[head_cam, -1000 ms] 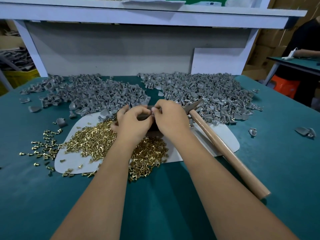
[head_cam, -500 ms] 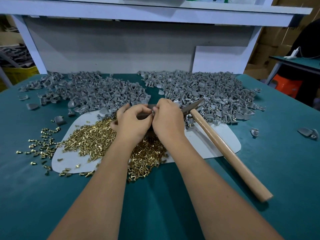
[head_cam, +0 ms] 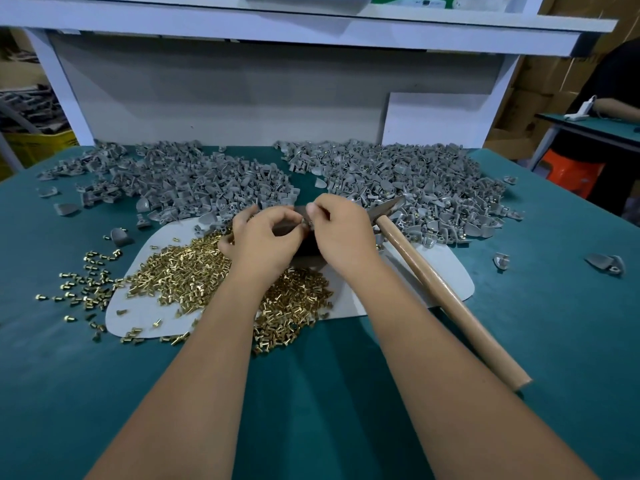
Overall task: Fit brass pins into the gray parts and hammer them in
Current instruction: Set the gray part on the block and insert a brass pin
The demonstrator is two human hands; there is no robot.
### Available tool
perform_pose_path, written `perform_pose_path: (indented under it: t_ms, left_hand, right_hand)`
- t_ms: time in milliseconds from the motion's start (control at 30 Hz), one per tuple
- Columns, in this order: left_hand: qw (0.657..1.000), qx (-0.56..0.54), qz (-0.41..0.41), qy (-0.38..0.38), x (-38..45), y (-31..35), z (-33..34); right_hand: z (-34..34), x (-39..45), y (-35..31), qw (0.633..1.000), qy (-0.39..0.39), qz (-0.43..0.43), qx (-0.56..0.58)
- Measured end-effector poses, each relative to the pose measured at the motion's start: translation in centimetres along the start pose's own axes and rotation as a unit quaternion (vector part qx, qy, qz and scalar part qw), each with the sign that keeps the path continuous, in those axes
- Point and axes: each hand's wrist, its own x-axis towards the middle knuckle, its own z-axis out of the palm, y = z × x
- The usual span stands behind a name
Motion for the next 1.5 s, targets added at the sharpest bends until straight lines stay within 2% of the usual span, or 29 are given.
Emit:
perform_pose_path:
  t_ms: [67,100,167,233,300,367,533,700,867,1033,1167,1333,1367,1467,1500]
  left_hand:
    - [1.000,-0.002,0.000,-0.007,-0.1,0.0,0.0]
    - [1.000,-0.005,-0.002,-0.010,-0.2,0.0,0.0]
    - [1.000,-0.008,-0.001,-0.011,-0.4,0.0,0.1]
    - [1.000,-0.003,0.001,-0.008,-0.5,0.0,0.1]
    - [1.000,0.004,0.002,-0.005,-0.6,0.1,0.2]
    - [1.000,0.011,0.005,-0.001,-0.6,0.1,0.2]
    - [1.000,0.012,0.000,-0.002,-0.6,0.1,0.2]
    - [1.000,0.012,-0.013,0.000,-0.5,0.0,0.1]
    - [1.000,0.007,-0.015,0.003,-0.3,0.0,0.2]
    - [0.999,0.002,-0.032,0.006,-0.4,0.1,0.2]
    - [1.000,-0.002,-0.028,0.001,-0.3,0.1,0.0]
    - [1.000,0.005,-0.020,0.000,-0.2,-0.2,0.0]
    - [1.000,0.003,-0.017,-0.001,-0.3,-0.2,0.0]
    - [1.000,-0.008,-0.022,0.004,-0.4,0.0,-0.1]
    - [1.000,-0.007,-0.025,0.002,-0.4,0.0,-0.1]
  right_hand:
    - [-1.9,-0.5,0.3,0.999,0.020,0.028,0.026]
    - [-2.9,-0.9,0.7,0.998,0.048,0.049,-0.010]
    - [-5.0,-2.1,2.4,0.975,0.097,0.096,-0.175]
    - [-6.5,-3.5,3.9,0.936,0.047,0.175,-0.301]
    - [-6.7,-4.5,4.7,0.910,-0.040,0.226,-0.346]
    - [-6.4,-4.8,4.9,0.906,-0.056,0.231,-0.350]
    - [-6.7,-4.6,4.2,0.935,0.027,0.218,-0.279]
    - [-7.7,-5.3,2.0,0.955,0.106,0.114,-0.255]
    - [-8.0,-6.2,-0.4,0.969,0.063,0.032,-0.235]
    - [-7.3,-6.7,-1.0,0.959,0.089,0.031,-0.269]
    - [-7.2,-7.3,-1.0,0.954,0.036,0.018,-0.298]
    - [-7.7,-6.8,-1.6,0.942,0.145,0.008,-0.302]
    - [-7.6,-6.9,-1.6,0.941,0.136,0.007,-0.309]
    - [-7.1,-7.2,-1.0,0.947,0.033,0.027,-0.318]
    - [-7.2,-7.1,-0.9,0.947,0.020,0.033,-0.319]
